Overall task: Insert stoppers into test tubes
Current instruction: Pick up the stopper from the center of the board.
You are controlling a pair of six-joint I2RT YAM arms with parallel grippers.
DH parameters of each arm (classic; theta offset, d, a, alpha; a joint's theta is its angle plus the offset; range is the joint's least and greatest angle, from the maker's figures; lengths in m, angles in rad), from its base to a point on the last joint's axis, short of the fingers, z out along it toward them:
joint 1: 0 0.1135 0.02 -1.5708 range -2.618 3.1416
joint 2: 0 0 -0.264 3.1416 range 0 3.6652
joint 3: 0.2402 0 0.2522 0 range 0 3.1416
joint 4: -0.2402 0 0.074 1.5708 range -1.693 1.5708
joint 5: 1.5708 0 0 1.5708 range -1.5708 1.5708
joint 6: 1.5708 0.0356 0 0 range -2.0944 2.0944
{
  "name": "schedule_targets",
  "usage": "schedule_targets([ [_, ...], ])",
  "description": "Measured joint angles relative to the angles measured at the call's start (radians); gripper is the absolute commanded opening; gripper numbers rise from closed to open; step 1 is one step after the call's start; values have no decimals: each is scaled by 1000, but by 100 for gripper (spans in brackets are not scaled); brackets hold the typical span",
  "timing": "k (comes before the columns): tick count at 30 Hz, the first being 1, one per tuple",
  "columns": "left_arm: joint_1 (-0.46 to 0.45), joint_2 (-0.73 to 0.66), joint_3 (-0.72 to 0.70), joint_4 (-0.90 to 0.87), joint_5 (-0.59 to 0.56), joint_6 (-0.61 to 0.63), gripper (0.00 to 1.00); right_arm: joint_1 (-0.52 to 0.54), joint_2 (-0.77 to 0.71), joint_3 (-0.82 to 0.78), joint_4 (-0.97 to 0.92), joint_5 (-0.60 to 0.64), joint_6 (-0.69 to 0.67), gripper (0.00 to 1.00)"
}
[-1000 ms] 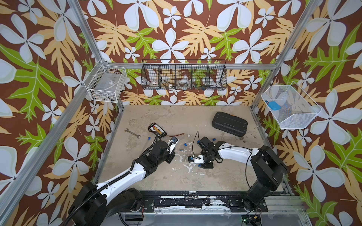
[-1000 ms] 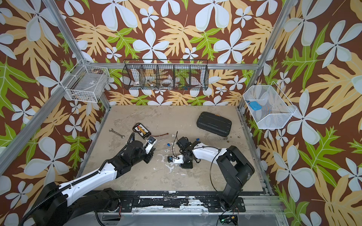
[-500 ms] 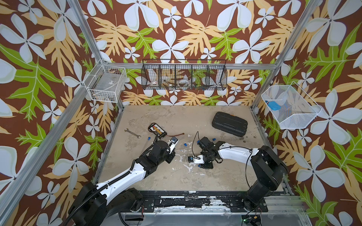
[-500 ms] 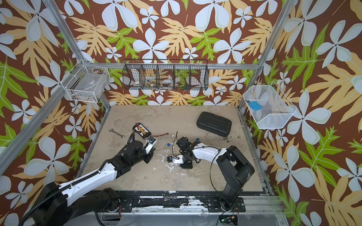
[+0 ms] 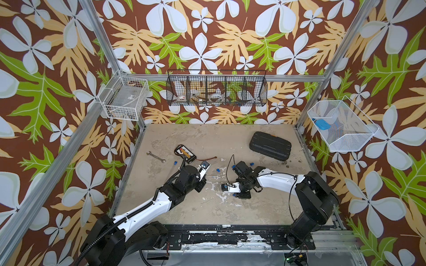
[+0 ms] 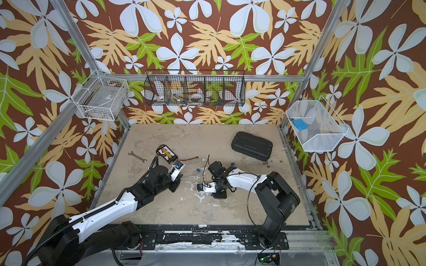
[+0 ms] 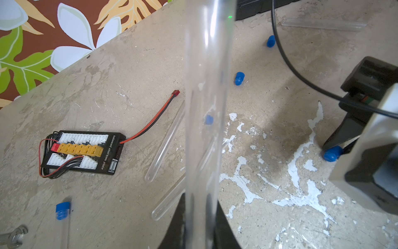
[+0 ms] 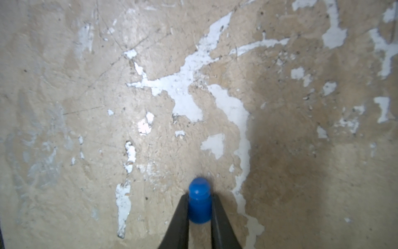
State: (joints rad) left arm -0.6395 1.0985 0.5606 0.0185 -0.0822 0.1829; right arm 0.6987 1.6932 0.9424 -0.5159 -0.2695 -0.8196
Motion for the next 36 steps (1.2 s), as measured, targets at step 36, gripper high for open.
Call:
schedule_targets([
  [36, -134, -17, 24, -119, 134, 546, 0, -10, -396, 116, -275, -76, 292, 12],
])
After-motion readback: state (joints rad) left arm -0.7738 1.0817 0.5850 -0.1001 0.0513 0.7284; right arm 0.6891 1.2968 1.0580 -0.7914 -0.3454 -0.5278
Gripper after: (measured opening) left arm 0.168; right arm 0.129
